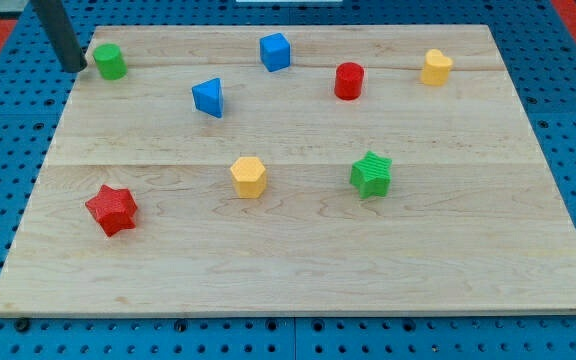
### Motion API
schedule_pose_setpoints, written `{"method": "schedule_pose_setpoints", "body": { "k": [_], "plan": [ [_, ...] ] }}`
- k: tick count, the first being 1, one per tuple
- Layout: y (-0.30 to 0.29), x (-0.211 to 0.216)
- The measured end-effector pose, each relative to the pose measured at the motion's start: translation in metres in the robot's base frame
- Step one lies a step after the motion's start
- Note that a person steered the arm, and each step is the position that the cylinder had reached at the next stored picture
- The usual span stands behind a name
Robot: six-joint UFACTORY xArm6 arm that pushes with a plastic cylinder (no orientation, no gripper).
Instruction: Move the green circle to the right
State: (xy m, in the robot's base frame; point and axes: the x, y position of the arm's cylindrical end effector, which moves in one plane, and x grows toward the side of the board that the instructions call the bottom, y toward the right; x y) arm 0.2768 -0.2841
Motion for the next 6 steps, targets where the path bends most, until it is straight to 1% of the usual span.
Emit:
{"method": "schedule_pose_setpoints", "body": {
  "k": [2,4,6],
  "plan": [
    [0.002,0.021],
    [0.053,-0.008],
    [0.056,-0.001]
  ]
}}
